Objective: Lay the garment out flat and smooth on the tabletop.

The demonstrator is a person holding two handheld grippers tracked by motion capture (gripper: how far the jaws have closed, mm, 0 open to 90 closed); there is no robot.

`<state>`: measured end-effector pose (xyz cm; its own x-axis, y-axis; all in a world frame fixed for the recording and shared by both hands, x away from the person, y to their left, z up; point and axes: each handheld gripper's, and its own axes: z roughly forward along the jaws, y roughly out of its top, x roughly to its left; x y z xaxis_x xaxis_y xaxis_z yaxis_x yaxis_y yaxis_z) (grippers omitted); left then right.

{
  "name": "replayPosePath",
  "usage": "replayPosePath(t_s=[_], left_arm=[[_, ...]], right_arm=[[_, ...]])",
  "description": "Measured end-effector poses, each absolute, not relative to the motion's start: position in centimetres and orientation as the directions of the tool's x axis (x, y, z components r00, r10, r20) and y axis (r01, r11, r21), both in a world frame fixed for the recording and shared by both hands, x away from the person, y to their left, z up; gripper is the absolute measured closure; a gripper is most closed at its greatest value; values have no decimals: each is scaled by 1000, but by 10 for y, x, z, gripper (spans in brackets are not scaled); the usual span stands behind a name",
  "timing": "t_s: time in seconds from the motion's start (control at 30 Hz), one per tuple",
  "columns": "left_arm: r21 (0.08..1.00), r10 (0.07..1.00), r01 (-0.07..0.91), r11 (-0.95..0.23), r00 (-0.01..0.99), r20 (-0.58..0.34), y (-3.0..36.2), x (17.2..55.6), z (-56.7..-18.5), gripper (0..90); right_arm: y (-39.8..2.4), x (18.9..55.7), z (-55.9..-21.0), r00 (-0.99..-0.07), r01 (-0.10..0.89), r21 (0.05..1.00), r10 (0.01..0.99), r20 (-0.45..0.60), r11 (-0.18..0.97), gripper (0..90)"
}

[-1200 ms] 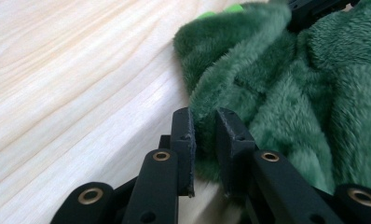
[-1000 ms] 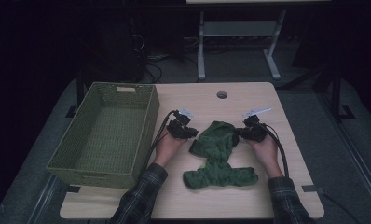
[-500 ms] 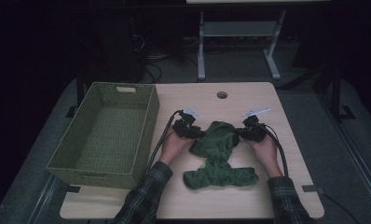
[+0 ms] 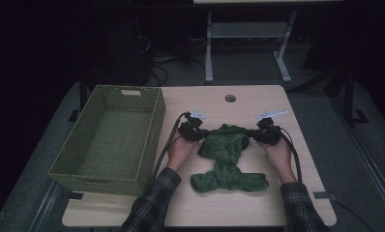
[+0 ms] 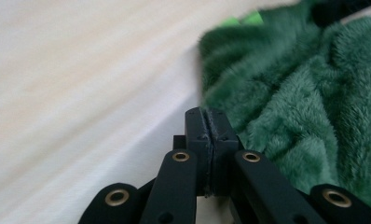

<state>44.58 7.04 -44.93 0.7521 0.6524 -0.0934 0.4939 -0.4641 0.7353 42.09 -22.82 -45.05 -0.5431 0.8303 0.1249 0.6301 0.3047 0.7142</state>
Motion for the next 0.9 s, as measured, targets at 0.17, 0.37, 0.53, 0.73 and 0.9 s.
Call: replayPosePath(t_s=[0.17,0.37,0.53,0.73,0.9], left_arm=[[752,686,501,-428,722,-90,73,452,-456,894],[738,704,523,-426,704,-92,71,462,-474,893],[737,702,524,-428,706,-95,70,463,-474,870],[761,680,491,-424,727,-90,78,454,-447,737],[760,660,491,-426,743,-110,81,445,-433,644]], right_arm=[[-229,427,-458,-538,636,720,828,156,277,889],[-226,436,-475,-529,643,711,836,143,285,888],[-228,438,-477,-517,650,714,840,164,260,862],[-237,427,-454,-512,614,756,843,162,228,660],[-238,417,-440,-518,606,756,843,141,246,583]])
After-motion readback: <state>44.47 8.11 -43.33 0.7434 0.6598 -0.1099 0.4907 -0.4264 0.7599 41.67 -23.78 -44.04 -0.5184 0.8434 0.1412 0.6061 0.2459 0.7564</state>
